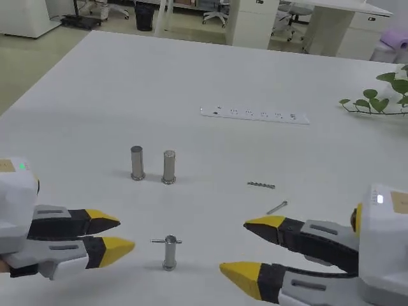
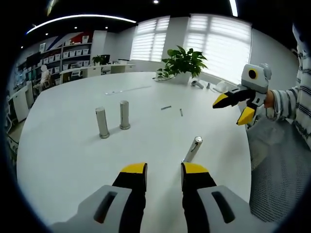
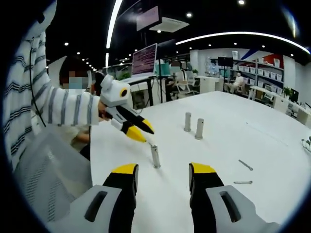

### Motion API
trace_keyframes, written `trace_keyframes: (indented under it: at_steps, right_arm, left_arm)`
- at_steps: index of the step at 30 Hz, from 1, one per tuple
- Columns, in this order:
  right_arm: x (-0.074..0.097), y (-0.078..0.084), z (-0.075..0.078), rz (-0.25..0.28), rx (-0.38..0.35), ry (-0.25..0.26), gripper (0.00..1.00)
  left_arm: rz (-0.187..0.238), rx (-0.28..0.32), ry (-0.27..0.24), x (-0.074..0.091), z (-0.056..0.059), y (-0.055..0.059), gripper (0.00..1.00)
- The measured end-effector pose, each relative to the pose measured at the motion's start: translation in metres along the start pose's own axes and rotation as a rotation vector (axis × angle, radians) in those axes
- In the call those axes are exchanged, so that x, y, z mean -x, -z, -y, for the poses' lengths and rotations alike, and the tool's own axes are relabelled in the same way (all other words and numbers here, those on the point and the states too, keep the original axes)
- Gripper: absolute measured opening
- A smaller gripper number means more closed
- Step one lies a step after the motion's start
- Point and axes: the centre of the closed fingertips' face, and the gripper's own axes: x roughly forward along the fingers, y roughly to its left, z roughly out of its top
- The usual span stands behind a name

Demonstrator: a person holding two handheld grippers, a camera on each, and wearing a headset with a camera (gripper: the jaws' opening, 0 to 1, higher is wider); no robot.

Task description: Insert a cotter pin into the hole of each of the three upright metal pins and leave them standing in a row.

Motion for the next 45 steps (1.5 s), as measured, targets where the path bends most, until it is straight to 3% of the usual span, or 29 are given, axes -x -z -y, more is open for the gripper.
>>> trace_keyframes:
  at_steps: [7, 13, 25, 33, 45]
  right_arm:
    - [0.007, 0.003, -0.003, -0.013, -0.013, 0.006, 0.61]
    - [0.012, 0.006, -0.006, -0.019, -0.038, 0.010, 0.70]
    - [0.022, 0.013, -0.010, -0.033, -0.086, 0.042, 0.79]
    - [0.025, 0.022, -0.012, -0.051, -0.106, 0.071, 0.93]
    - [0.029, 0.025, -0.012, -0.057, -0.126, 0.117, 0.99]
  left_arm:
    - [0.009, -0.005, -0.001, -0.003, -0.006, -0.007, 0.27]
    - [0.017, -0.008, -0.003, -0.009, -0.011, -0.013, 0.28]
    - [0.028, -0.027, -0.025, -0.029, -0.026, -0.025, 0.34]
    - [0.037, -0.038, -0.030, -0.045, -0.035, -0.035, 0.42]
    - [0.038, -0.087, -0.060, -0.068, -0.048, -0.046, 0.54]
